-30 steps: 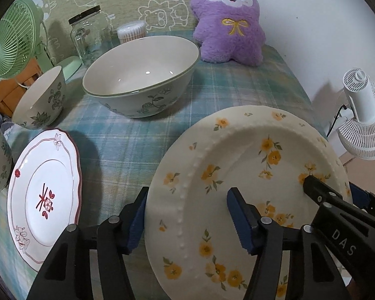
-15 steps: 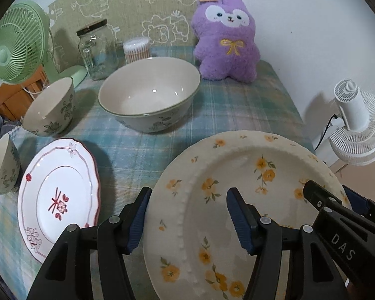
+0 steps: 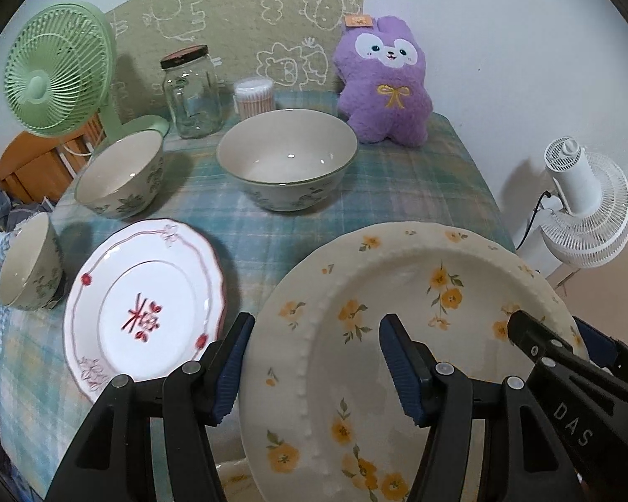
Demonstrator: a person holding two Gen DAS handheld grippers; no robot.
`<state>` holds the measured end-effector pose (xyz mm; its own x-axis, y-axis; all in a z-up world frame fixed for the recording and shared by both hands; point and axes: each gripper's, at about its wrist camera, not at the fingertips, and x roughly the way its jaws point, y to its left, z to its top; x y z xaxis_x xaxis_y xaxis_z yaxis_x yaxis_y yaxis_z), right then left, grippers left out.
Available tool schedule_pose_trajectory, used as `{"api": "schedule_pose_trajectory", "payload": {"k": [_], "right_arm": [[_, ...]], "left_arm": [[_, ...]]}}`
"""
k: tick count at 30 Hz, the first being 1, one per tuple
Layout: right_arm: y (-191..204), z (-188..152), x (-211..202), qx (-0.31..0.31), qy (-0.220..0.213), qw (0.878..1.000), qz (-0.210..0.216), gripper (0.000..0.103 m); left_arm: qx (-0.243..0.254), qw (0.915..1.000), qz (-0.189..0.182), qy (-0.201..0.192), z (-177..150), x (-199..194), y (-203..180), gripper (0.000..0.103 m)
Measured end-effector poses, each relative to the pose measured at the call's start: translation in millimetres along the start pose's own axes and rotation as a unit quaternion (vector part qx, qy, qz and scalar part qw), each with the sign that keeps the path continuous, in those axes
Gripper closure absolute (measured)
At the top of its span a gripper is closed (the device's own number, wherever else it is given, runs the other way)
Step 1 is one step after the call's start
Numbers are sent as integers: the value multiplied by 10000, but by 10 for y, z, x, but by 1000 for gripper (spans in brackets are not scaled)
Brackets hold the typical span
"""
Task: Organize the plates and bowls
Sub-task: 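Lower the held plate onto the other yellow-flower plate with both tools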
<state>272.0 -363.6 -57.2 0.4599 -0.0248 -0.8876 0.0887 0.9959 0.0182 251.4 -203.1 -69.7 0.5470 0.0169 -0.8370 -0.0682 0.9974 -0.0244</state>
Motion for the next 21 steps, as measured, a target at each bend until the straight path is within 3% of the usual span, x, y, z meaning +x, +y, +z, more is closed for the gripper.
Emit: {"api": "schedule_pose_trajectory", "payload": {"k": [21], "right_arm": [[339, -894, -428, 50, 56, 9999, -94, 39]], "left_arm": [[166, 9998, 1, 115, -720, -384, 431, 41]]}}
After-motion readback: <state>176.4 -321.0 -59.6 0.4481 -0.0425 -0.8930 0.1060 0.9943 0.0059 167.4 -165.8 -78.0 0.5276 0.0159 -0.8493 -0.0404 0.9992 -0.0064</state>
